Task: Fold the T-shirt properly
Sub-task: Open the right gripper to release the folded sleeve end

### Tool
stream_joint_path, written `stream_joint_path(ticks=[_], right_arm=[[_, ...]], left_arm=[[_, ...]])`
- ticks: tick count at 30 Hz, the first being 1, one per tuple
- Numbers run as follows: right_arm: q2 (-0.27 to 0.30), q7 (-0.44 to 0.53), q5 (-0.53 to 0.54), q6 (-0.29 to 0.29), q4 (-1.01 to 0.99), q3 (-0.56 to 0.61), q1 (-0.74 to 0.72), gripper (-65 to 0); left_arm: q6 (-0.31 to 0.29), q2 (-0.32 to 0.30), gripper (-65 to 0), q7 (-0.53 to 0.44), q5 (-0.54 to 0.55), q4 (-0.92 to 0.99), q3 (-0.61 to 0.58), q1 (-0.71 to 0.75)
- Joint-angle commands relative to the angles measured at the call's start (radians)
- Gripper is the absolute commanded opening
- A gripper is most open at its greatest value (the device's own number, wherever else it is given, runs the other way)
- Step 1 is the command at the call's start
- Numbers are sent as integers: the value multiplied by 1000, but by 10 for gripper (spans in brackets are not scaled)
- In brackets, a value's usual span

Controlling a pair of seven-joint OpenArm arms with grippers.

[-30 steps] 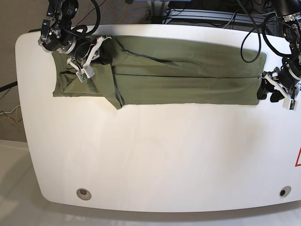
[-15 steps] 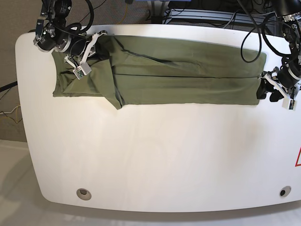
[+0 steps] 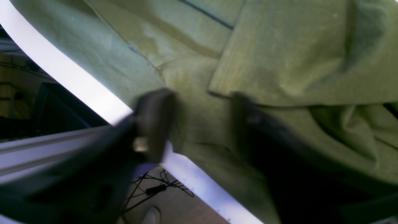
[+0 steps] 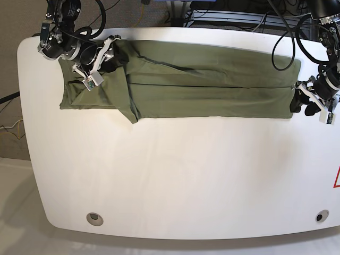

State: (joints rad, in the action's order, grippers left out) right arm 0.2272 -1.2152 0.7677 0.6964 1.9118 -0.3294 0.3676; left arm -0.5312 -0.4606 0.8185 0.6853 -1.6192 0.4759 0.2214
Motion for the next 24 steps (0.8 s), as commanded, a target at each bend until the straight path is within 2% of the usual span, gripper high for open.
stream_joint_path(ticks=[1,9,17,24], right_arm=[[12,18,24,2,30,-7,-3,-268],[5,35,33,2,42,-24,-32,-269],[-38,85,5,2,33,-16,-90,-268],[-24,68,13,2,21,-16,-104,-267]], left_arm=[[1,-21,-324,-21,15,-14,11,-9],[3,-22,-325,-2,16,-13,10,-15],[-2,-24,-326,-8,19,-14,6,-10],[-1,-28,-325,-9,18,-14,5,-9]])
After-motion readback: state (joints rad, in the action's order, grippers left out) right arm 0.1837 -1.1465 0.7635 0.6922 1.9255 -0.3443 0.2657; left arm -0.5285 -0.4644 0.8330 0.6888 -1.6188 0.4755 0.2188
